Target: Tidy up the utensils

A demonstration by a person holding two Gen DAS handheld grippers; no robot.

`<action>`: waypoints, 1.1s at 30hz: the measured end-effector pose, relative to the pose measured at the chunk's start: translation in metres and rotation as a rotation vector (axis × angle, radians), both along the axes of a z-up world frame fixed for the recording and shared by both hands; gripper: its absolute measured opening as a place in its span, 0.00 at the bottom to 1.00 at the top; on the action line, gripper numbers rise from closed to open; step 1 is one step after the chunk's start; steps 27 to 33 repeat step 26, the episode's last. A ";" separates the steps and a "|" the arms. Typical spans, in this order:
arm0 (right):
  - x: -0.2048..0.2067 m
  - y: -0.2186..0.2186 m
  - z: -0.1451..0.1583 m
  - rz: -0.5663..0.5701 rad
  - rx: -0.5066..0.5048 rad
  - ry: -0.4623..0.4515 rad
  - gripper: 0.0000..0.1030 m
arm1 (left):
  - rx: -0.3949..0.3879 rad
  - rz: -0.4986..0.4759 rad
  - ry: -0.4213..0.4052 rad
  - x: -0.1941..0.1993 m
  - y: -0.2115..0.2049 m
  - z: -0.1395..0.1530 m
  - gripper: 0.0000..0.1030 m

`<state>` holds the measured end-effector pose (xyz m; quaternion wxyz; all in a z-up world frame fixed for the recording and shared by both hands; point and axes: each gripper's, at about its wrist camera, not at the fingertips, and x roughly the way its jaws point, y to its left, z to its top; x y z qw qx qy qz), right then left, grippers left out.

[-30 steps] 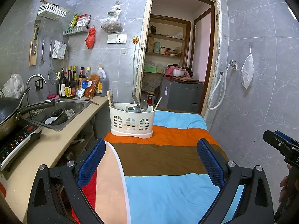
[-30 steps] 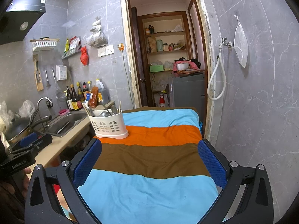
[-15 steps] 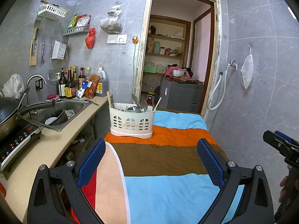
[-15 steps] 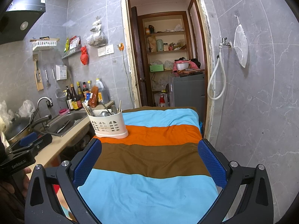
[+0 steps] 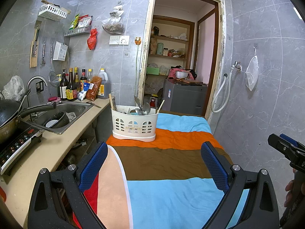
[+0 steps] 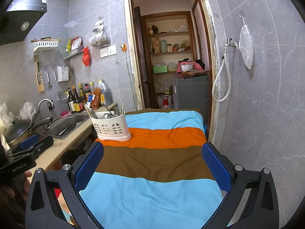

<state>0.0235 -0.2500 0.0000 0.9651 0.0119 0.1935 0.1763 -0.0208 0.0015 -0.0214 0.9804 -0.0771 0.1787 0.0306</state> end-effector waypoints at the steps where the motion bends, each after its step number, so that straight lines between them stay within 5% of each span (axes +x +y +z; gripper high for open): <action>1: 0.000 0.000 0.000 0.000 0.000 -0.001 1.00 | 0.000 0.000 0.001 0.000 0.000 -0.001 0.93; 33: -0.002 0.006 -0.008 0.009 -0.005 0.011 1.00 | 0.008 0.035 0.018 -0.001 0.001 0.002 0.93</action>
